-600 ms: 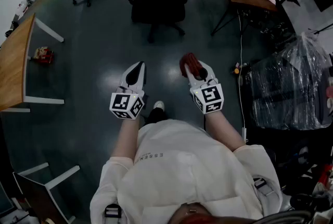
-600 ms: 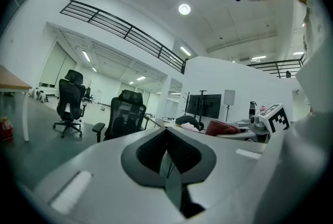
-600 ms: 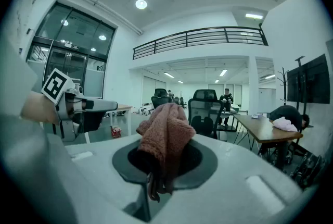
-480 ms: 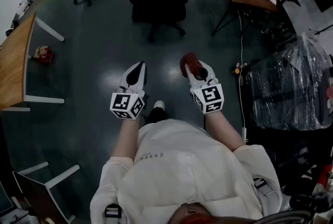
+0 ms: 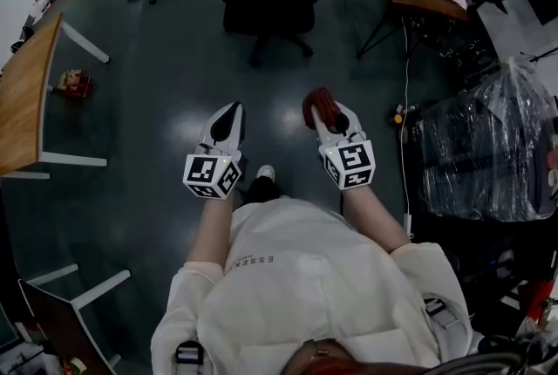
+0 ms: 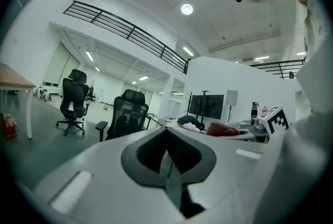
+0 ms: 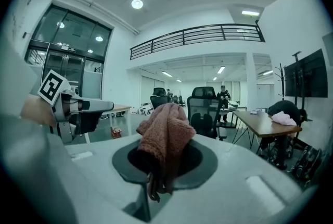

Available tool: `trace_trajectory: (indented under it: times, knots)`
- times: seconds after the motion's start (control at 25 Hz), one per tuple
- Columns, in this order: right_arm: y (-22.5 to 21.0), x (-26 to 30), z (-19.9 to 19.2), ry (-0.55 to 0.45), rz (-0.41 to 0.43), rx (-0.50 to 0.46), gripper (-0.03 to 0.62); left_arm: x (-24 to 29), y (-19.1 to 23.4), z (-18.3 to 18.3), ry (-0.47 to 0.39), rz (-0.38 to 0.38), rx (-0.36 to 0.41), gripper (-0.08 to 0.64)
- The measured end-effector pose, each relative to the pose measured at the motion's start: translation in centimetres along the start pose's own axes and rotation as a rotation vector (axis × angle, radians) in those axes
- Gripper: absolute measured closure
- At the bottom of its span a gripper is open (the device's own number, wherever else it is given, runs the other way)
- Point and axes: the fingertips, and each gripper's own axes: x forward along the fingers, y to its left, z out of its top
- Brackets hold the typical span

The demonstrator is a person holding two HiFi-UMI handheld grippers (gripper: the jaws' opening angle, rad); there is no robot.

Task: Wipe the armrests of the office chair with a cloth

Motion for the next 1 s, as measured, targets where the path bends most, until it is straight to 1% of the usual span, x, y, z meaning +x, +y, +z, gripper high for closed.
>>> trace_trajectory:
  times: [0.28,0.48,0.64,0.8,0.92,1.0]
  knots:
    - [-0.5,1.6,-0.9,0.016,0.010,0.021,0.538,0.2,1.8,-0.8,0.003,0.030,-0.019,0.544]
    - [-1.1,5.7,-0.9,0.041,0.001,0.028,0.538,2.8,5.8,-0.9,0.004,0.042,-0.038,0.543]
    - [-2.2,11.5,0.2,0.047,-0.019,0.037,0.538,6.3,10.6,-0.3,0.010,0.039,-0.053,0.543]
    - [-2.6,18.7,2.6,0.034,-0.014,0.032,0.538,10.4,16.8,2.2,0.002,0.039,-0.046,0.543]
    - [-2.8,24.4,4.4,0.020,-0.021,0.033,0.538,13.8,21.1,3.7,0.017,0.009,-0.030,0.543]
    - [-2.9,27.8,5.1,0.023,-0.021,0.027,0.538,15.7,23.1,4.4,0.030,-0.015,-0.020,0.545]
